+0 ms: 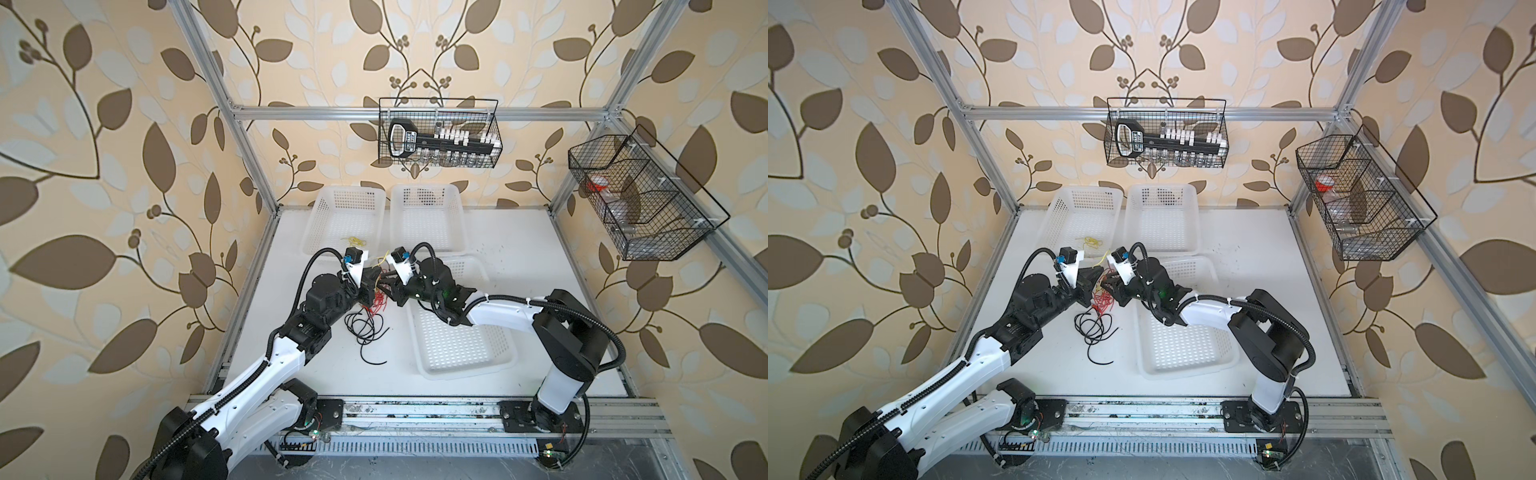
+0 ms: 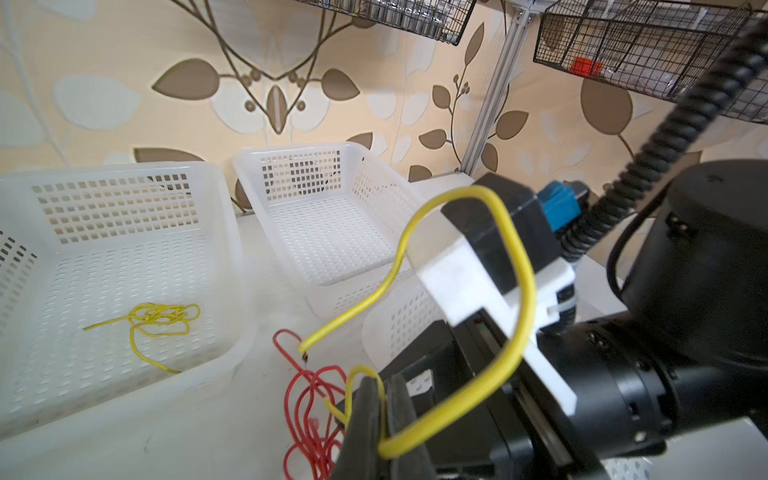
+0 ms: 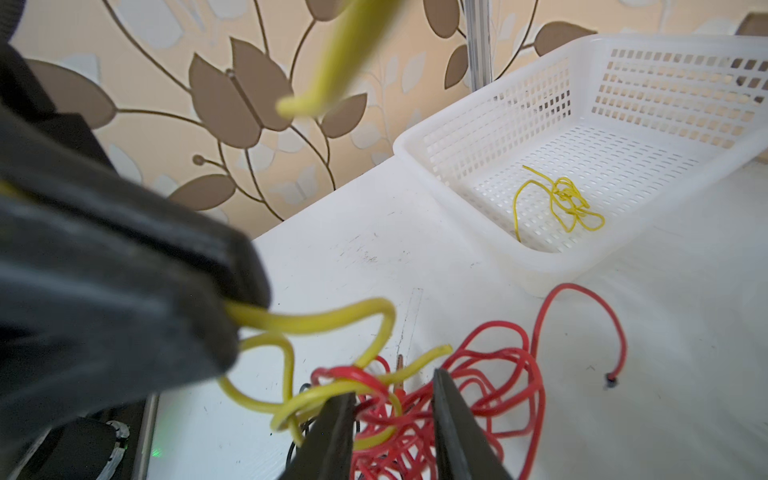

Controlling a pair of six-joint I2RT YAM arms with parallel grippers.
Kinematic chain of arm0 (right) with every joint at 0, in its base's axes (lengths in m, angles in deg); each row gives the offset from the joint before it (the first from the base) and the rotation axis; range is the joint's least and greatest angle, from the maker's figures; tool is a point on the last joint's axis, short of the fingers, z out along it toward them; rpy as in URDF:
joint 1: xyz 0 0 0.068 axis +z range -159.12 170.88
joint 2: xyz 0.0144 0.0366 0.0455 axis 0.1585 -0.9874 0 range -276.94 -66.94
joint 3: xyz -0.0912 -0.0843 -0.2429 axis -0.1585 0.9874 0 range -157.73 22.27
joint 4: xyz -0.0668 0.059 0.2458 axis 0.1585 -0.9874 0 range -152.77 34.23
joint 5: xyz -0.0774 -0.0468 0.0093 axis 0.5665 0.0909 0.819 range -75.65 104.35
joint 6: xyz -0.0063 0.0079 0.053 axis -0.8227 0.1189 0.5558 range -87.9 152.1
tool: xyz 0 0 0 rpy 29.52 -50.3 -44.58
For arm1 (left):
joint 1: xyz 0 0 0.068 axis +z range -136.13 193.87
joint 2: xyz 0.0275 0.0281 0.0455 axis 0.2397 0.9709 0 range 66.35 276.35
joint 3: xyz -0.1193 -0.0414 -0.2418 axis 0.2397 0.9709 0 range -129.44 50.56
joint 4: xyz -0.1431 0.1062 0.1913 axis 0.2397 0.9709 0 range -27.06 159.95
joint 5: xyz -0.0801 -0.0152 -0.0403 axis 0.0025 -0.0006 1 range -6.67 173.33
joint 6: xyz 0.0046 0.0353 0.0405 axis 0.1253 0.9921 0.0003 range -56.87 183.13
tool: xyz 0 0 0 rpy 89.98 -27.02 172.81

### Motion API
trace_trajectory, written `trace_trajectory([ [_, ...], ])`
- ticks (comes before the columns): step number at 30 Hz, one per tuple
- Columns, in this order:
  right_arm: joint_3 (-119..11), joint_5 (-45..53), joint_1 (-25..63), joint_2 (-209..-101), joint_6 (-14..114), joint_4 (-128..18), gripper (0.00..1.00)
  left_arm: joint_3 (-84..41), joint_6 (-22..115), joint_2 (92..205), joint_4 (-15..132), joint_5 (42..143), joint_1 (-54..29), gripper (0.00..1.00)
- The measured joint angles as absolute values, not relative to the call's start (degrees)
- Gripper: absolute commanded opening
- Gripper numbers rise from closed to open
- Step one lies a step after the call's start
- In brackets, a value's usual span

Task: Untangle the cables
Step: 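Pull the yellow wire out with the left gripper while the right holds the red wires, then carry the yellow wire with the left gripper into the white basket and release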

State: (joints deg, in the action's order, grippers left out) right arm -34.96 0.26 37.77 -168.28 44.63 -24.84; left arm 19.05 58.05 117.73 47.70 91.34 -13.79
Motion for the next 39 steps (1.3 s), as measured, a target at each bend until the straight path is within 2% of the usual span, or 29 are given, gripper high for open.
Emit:
trace_trajectory([
  [6, -35.0, 1.4, 38.5, -168.4, 45.3, -24.6, 0.01, 19.0, 56.6, 117.7, 47.8, 89.9, -13.8, 0.00],
  [14, -33.6, 4.1, 38.4, -168.1, 45.4, -23.6, 0.00, 19.0, 55.6, 115.9, 50.8, 81.6, -13.8, 0.00],
  [28, -28.7, 6.4, 38.6, -165.2, 45.4, -20.9, 0.00, 16.7, 55.2, 114.7, 60.0, 60.1, -13.6, 0.00],
  [34, -27.1, 7.1, 38.4, -164.8, 45.4, -20.9, 0.00, 11.7, 54.7, 114.6, 62.5, 51.5, -7.6, 0.00],
  [39, -26.4, 7.1, 38.4, -164.8, 45.4, -21.7, 0.00, 8.2, 53.1, 114.4, 63.5, 48.1, -3.6, 0.00],
])
